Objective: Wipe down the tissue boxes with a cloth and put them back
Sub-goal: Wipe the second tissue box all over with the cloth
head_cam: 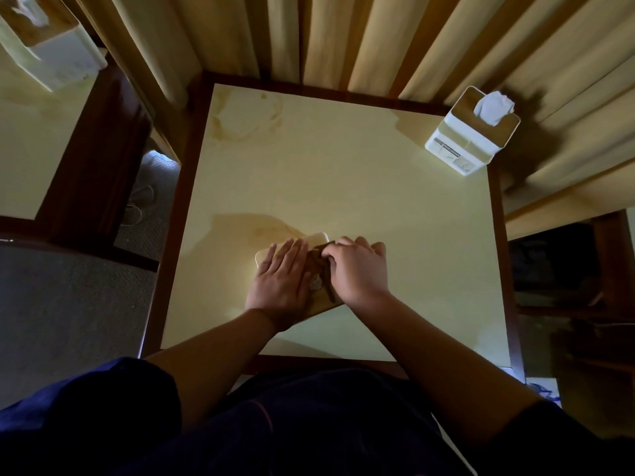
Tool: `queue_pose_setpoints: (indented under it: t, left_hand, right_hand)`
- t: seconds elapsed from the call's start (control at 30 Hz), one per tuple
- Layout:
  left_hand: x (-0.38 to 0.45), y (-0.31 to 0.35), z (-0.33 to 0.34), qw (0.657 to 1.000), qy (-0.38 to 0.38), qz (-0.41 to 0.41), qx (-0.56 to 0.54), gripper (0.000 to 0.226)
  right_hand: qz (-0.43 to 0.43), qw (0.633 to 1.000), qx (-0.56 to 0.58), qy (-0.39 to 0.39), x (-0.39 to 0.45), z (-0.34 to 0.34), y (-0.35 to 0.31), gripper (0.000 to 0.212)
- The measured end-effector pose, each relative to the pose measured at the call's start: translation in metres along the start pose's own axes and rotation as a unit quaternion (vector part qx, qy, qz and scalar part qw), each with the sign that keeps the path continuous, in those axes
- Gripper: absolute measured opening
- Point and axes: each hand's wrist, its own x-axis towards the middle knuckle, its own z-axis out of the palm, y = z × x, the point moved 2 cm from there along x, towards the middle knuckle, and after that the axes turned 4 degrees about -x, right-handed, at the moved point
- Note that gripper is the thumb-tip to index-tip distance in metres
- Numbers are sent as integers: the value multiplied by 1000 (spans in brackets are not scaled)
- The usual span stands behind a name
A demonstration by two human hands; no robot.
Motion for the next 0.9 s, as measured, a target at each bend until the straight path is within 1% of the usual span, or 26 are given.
queue_pose_setpoints:
  t: [0.17,0.27,0.4,0.47,0.57,0.6,0.7,0.73,0.8,0.9]
  left_hand:
    - [1,1,-1,1000,-10,-6,12,58]
    - [2,3,-1,999,-26,-15,19,60]
    - [4,0,-1,999,-24,0,30,62]
    - [3,1,-2,999,-23,5,27,63]
    - [1,3,-4,999,-30,-4,18,63]
    - [1,2,-3,999,-36,-6,19,63]
    - [2,-1,-2,999,-49,-7,21,66]
    - [2,-1,-2,998,-51,-6,21,67]
    - [2,-1,-2,999,-50,-8,14,70]
    - [1,1,-5,999,-48,-6,-5,77]
  right_hand:
    - [6,999,4,49,-2,11,-2,21]
    - [-6,997,12,82,-21,20,3,25]
    - [-40,995,-4,92,-53,26,14,23]
    - [-64,994,-18,83,-67,28,22,24]
    - [-75,995,-22,55,-76,26,31,27]
    - [-74,996,-21,46,-76,25,32,31]
    - [-59,998,-12,9,-70,19,31,58]
    - [-57,998,-11,-4,-68,17,29,63]
    - [-61,998,-14,-24,-67,15,27,60]
    - [-62,998,-8,-20,-68,13,28,46]
